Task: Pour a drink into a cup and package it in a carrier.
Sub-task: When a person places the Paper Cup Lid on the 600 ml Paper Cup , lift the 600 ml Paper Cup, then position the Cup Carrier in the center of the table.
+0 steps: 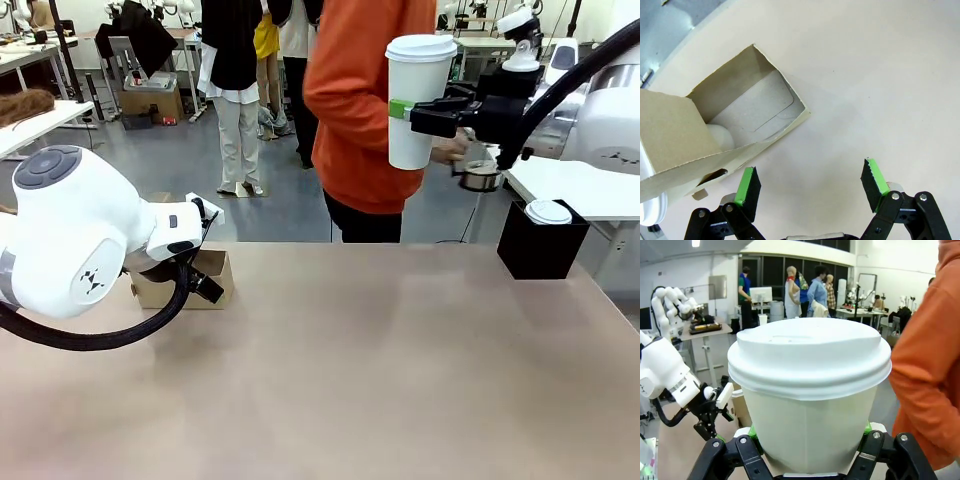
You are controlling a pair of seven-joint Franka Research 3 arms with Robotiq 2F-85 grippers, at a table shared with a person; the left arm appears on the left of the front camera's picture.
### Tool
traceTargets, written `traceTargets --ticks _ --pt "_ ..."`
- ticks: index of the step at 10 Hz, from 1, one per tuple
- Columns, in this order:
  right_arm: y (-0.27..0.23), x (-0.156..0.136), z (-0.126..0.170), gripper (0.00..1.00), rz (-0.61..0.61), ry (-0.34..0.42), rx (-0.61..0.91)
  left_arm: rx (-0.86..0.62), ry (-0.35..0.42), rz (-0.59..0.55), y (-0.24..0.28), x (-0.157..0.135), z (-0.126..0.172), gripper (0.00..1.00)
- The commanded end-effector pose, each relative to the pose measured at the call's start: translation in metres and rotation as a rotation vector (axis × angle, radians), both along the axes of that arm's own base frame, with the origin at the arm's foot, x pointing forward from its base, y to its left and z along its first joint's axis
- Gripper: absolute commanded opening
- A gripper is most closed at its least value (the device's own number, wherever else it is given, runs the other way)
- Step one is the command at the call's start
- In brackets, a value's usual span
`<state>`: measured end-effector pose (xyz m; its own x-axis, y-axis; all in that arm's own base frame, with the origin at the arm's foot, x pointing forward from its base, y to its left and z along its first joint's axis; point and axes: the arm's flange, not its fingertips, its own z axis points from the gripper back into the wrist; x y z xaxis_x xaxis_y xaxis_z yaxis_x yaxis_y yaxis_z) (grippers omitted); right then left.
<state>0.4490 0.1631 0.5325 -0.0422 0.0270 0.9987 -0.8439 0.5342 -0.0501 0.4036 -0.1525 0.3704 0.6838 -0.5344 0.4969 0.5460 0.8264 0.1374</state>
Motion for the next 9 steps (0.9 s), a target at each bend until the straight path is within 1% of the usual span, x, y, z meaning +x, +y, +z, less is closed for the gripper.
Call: traceTargets --ticks 1,8,9 --pt "0.004 0.002 0.001 0.77 0.004 -0.008 0.015 -0.002 0.001 0.0 0.001 0.0 0.0 1.0" --pt "0.004 0.002 0.001 0.77 0.004 -0.008 0.015 0.0 0.0 0.0 0.0 0.0 0.0 1.0" --pt "0.004 0.002 0.001 0.77 0.004 -0.008 0.015 -0.013 0.021 0.016 -0.003 -0.006 0.022 1.0"
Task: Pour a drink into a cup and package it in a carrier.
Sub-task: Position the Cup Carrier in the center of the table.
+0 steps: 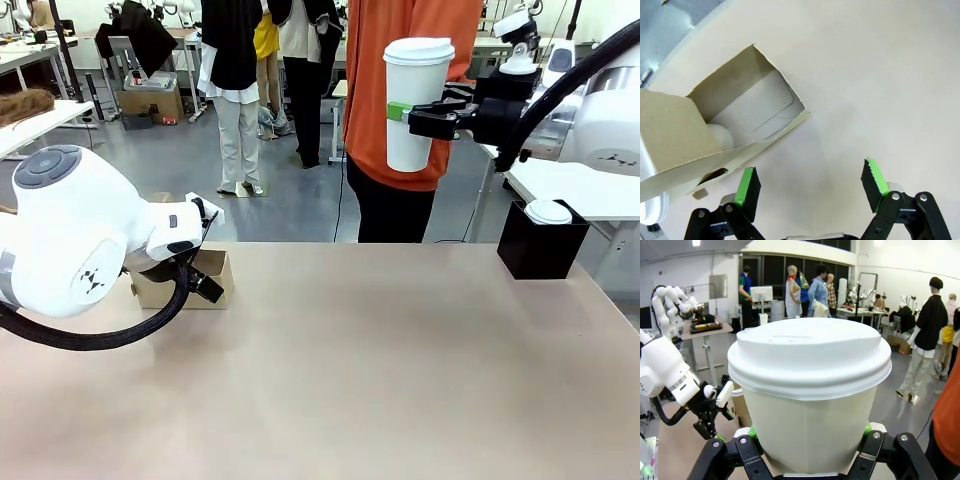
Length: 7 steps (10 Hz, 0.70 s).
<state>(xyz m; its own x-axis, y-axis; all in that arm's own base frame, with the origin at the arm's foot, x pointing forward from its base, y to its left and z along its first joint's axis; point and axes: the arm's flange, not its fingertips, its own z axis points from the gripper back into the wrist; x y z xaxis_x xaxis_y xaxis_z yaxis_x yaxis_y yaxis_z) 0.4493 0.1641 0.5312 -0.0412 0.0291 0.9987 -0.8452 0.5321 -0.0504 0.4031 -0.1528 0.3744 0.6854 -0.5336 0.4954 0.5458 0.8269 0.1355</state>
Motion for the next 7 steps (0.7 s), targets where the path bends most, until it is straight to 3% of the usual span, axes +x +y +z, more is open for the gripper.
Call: traceTargets --ticks 1,3,7 --pt "0.003 0.001 0.002 0.77 0.002 -0.009 0.018 -0.017 0.044 0.063 -0.005 -0.01 0.045 1.0" --pt "0.003 0.001 0.002 0.77 0.002 -0.009 0.018 -0.025 0.12 0.148 0.0 -0.013 0.097 1.0" --pt "0.003 0.001 0.002 0.77 0.002 -0.009 0.018 -0.054 0.12 0.335 0.025 0.011 0.187 1.0"
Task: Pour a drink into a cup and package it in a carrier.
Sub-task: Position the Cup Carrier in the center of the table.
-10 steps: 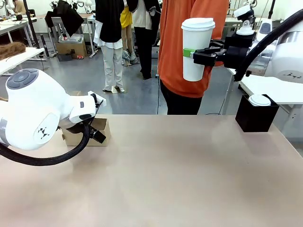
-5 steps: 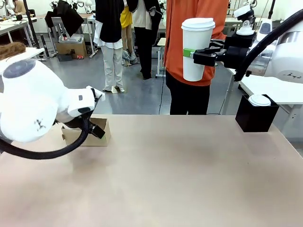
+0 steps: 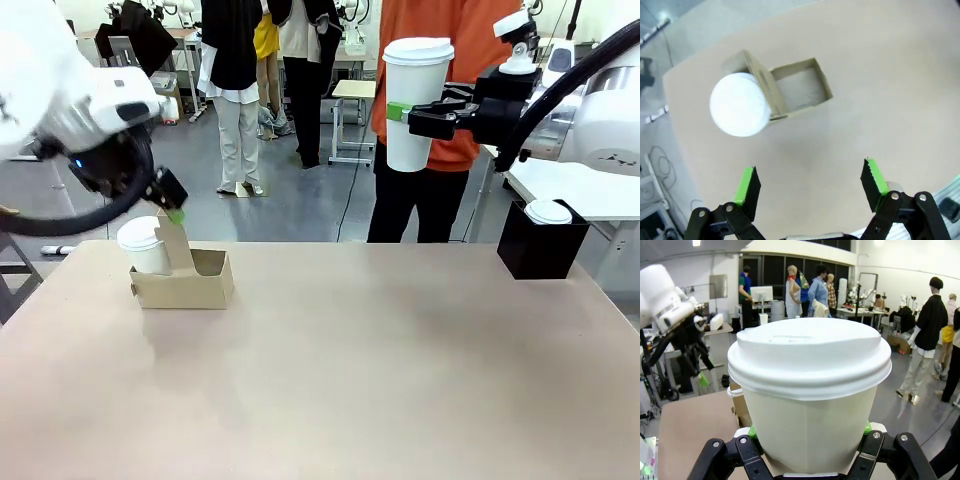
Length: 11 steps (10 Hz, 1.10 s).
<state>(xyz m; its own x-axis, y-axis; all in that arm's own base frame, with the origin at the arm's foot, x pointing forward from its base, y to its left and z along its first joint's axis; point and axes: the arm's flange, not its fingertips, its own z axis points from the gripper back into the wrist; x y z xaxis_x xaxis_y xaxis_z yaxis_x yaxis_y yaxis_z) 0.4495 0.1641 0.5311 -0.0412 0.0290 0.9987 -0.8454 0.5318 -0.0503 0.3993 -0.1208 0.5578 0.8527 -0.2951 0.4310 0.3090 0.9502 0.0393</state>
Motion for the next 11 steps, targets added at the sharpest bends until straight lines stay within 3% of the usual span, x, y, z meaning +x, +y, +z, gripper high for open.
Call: traceTargets --ticks 1,5,9,10,11 --pt "0.003 0.001 0.002 0.77 0.001 -0.009 0.017 -0.005 0.027 0.09 -0.003 0.031 0.012 1.0" --pt "0.003 0.001 0.002 0.77 0.001 -0.009 0.017 0.012 0.091 0.22 0.011 0.108 -0.021 1.0" --pt "0.003 0.001 0.002 0.77 0.001 -0.009 0.017 0.004 0.094 0.266 0.009 0.125 -0.049 1.0" --pt "0.003 0.001 0.002 0.77 0.001 -0.009 0.017 0.033 0.123 0.29 0.009 0.127 -0.05 0.4" --pt "0.003 0.001 0.002 0.77 0.001 -0.009 0.017 0.029 0.132 0.297 0.008 0.127 -0.051 0.4"
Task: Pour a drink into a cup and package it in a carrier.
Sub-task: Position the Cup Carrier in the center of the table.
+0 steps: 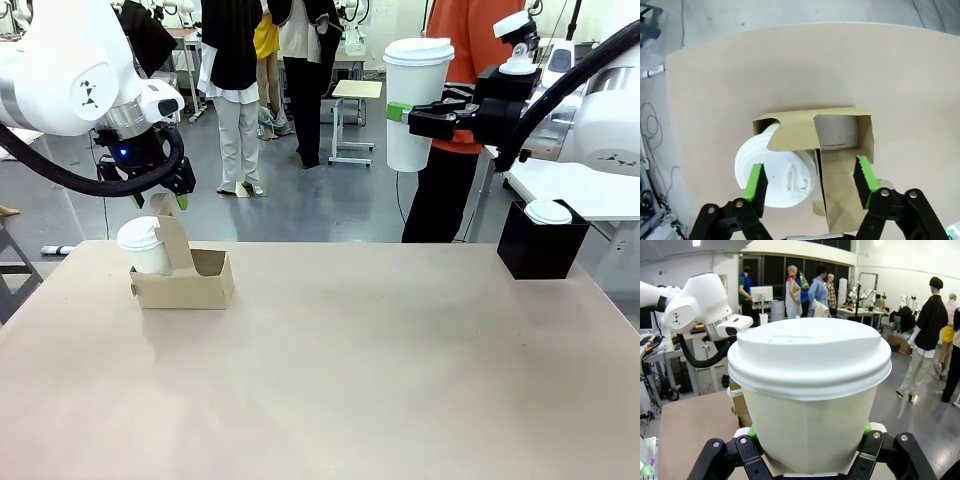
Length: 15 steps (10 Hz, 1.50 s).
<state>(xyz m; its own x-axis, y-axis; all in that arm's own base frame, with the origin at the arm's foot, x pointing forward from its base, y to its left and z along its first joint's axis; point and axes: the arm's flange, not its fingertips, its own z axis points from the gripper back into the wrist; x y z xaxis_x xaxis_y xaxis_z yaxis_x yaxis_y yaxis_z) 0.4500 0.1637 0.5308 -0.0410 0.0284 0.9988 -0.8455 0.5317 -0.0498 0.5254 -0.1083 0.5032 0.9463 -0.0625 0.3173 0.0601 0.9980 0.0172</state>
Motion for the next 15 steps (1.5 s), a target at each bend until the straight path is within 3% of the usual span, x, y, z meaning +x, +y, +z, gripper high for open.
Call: traceTargets --ticks 1,2,3,14,15 --pt "0.003 0.001 0.003 0.77 0.001 -0.01 0.017 0.015 0.013 0.036 -0.005 0.001 0.004 0.0" --pt "0.003 0.001 0.003 0.77 0.001 -0.01 0.017 0.012 0.017 0.04 -0.004 0.001 0.003 0.38" --pt "0.003 0.001 0.003 0.77 0.001 -0.01 0.017 0.013 0.016 0.048 -0.009 -0.002 0.003 0.0" --pt "0.003 0.001 0.003 0.77 0.001 -0.01 0.017 -0.009 0.024 0.026 -0.012 -0.003 -0.003 0.03" --pt "0.003 0.001 0.003 0.77 0.001 -0.01 0.017 -0.039 -0.02 0.014 -0.016 -0.014 0.007 0.02"
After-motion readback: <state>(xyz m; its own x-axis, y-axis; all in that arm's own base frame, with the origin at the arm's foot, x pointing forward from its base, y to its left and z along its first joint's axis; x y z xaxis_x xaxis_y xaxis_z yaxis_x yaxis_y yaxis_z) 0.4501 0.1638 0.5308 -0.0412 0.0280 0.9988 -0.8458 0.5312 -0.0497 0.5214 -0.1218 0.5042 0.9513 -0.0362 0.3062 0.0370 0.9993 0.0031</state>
